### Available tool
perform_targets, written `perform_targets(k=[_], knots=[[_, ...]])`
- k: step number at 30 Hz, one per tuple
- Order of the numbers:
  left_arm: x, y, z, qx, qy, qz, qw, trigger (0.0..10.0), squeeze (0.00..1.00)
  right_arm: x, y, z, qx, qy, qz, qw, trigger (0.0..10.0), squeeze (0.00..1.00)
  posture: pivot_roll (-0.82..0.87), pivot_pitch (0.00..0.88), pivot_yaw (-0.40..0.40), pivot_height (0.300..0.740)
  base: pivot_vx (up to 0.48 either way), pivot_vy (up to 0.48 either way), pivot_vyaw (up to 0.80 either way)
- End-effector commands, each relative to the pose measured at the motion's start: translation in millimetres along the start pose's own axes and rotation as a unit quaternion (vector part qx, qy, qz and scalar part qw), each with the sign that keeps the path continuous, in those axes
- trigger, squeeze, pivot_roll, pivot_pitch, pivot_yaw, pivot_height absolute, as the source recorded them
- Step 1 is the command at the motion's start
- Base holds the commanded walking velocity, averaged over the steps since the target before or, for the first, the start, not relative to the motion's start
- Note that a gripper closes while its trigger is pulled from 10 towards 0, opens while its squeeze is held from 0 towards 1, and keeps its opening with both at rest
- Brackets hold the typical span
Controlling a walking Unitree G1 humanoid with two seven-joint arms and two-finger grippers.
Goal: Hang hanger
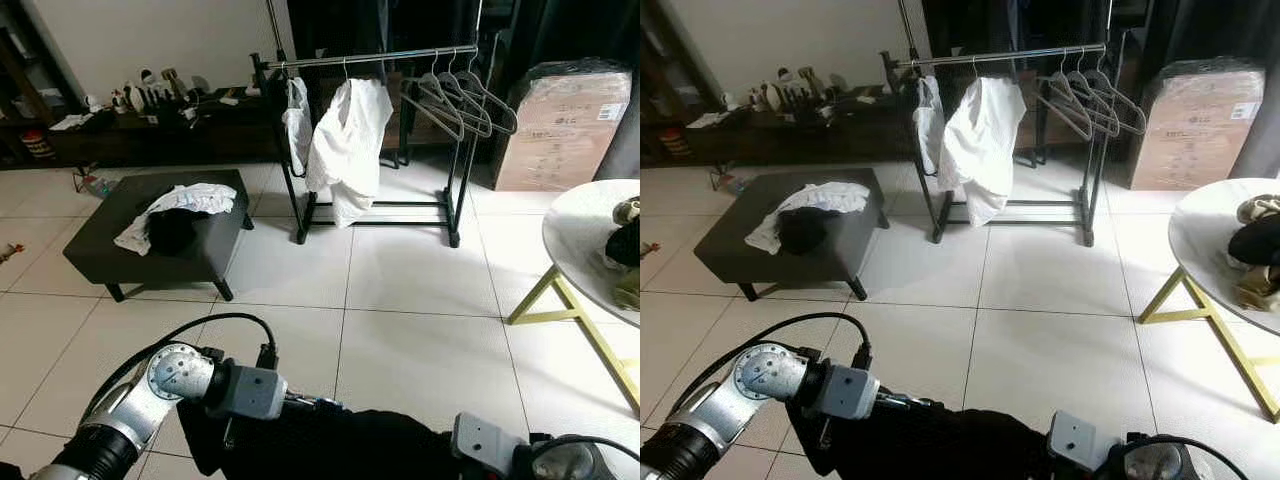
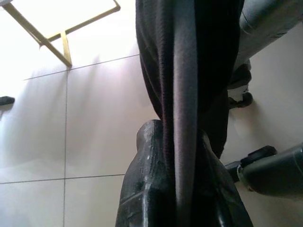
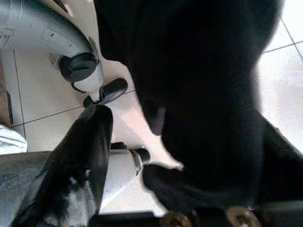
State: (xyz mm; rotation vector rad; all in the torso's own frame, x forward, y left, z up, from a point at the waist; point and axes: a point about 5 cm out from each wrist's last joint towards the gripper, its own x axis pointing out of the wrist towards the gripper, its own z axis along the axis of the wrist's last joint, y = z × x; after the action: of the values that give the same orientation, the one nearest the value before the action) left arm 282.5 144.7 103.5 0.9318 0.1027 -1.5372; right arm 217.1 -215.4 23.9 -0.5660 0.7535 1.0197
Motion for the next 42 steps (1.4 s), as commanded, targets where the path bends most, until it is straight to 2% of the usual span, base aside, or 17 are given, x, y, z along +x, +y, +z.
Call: perform_targets(k=[1,19,34,42], knots=[[-7.5,8.8,4,0.008,-0.003,0.019,1.0,10.0,0.0,2.1,2.1,-2,0.012,-0.003,0.001,1.0,0.0,0.0,-0.13,0.097,0.128,0.74,0.0,0.0,0.0],[-8.5,8.2,6,0.006,-0.004,0.009,1.0,10.0,0.0,1.5,-10.1,-7,0.024,-0.006,-0.052,0.998,0.0,0.0,-0.13,0.101,0.131,0.74,0.0,0.0,0.0],[-13.8,6.5,4,0.0,0.004,-0.002,1.0,10.0,0.0,-6.7,-16.2,-15,0.031,-0.001,-0.064,0.997,0.0,0.0,-0.13,0.1,0.13,0.74,0.0,0.0,0.0],[-18.9,3.8,3,-0.004,0.012,-0.019,1.0,10.0,0.0,-9.3,-15.2,-23,0.052,0.0,-0.065,0.997,0.0,0.0,-0.13,0.1,0.13,0.74,0.0,0.0,0.0]])
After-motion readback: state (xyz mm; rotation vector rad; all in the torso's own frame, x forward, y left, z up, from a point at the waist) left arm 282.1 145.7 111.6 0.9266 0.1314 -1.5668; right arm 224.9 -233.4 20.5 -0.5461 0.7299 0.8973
